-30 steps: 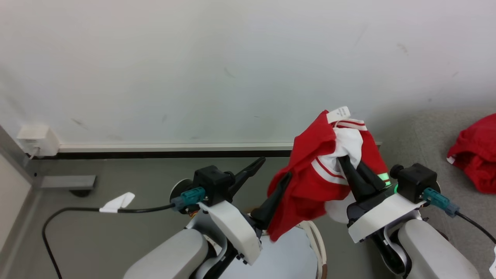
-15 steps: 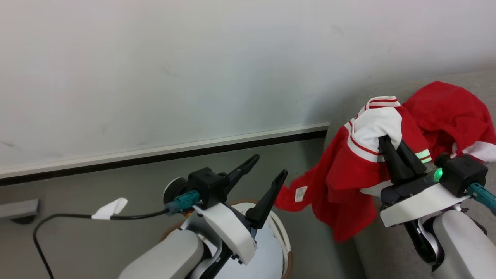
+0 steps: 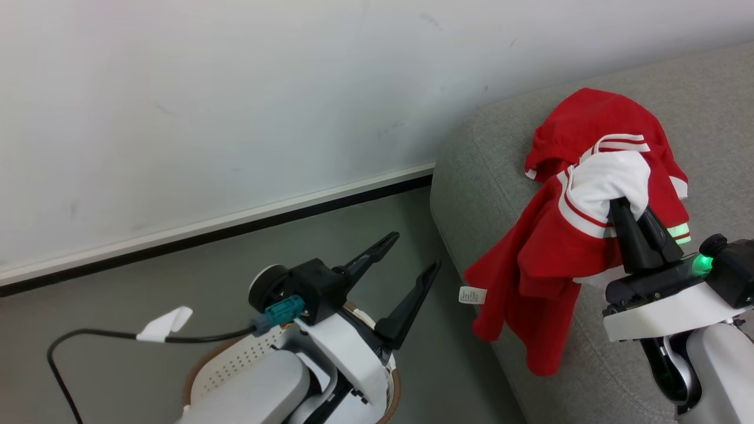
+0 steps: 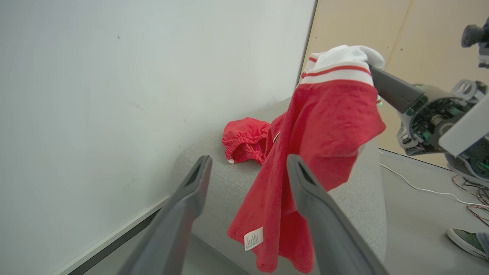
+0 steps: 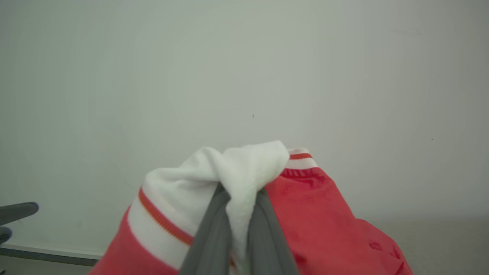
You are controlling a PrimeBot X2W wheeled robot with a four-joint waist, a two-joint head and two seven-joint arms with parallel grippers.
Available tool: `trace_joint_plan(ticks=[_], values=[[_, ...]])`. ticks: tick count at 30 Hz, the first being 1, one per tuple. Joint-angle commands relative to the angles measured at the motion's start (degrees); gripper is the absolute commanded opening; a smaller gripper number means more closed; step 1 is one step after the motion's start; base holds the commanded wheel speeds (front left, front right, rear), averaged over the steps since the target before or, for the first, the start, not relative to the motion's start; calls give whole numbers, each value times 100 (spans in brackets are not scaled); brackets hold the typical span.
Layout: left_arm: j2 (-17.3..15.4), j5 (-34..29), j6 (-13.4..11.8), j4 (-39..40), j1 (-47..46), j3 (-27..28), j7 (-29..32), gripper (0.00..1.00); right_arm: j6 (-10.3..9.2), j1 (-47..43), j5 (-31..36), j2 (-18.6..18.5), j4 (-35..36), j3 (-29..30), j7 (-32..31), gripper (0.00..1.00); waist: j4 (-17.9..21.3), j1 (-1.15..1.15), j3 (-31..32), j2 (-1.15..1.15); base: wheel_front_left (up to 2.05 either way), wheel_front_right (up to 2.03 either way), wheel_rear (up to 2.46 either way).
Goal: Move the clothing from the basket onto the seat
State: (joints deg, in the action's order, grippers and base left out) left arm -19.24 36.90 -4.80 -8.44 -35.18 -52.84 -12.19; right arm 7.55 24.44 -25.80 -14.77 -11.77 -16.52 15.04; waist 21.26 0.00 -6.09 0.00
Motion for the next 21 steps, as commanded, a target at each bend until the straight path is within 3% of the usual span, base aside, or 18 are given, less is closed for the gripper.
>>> trace_joint_plan(ticks=[1,9,21], values=[[-50,-43,10,12,-45,-15,-30,100,-14,-43,47,-4,58,50,19,0,74,0,-76,0,0,0,0],[-119,-145,50,89,-186,-71,40,100,-14,165,112,-96,305,441,19,0,71,0,-378,0,0,0,0],[-443,-246,40,370,-428,-57,295,100,-14,675,580,-842,1175,2126,-155,0,-131,0,-1220,0,0,0,0]])
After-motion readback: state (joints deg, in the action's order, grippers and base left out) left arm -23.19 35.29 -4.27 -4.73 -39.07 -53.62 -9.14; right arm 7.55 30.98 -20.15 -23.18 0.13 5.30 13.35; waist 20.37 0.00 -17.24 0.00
